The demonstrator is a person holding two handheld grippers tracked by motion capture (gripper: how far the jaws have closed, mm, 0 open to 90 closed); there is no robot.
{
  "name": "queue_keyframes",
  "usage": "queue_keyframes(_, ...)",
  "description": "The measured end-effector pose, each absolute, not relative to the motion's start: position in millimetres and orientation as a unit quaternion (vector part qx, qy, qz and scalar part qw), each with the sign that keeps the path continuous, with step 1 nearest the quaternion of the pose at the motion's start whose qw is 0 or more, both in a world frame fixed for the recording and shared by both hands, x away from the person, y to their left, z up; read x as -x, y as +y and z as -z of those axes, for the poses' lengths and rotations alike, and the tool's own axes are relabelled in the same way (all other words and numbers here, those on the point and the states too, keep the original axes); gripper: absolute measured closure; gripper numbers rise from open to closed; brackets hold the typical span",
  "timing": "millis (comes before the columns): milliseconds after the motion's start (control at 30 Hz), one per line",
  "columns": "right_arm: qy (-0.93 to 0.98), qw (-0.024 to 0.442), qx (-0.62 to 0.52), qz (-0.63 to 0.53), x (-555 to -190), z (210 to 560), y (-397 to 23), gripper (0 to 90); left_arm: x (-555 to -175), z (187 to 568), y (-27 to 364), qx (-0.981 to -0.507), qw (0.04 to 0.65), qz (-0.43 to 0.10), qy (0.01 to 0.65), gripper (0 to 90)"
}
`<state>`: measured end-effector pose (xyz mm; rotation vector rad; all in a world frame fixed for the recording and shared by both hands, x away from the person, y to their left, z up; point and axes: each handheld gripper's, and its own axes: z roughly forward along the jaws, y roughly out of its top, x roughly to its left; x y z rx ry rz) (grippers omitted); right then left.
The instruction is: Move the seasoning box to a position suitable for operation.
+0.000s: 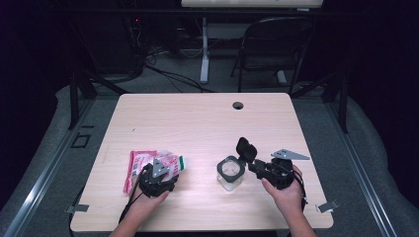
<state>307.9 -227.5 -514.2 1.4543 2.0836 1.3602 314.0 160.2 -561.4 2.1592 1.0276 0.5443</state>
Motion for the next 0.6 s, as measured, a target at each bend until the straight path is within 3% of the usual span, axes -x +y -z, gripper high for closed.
queue_keyframes(400, 0.715, 0.129, -0.502, -0.468, -304.9, 515.8, -229.8, 64.7, -318.8, 555.6, 167.6, -0.821, 0.363, -0.179, 0.403, 78.2)
queue_keyframes(600, 0.716, 0.128, -0.504, -0.466, -302.7, 516.5, -231.3, 64.7, -322.6, 558.5, 166.3, -0.82, 0.358, -0.177, 0.41, 76.9)
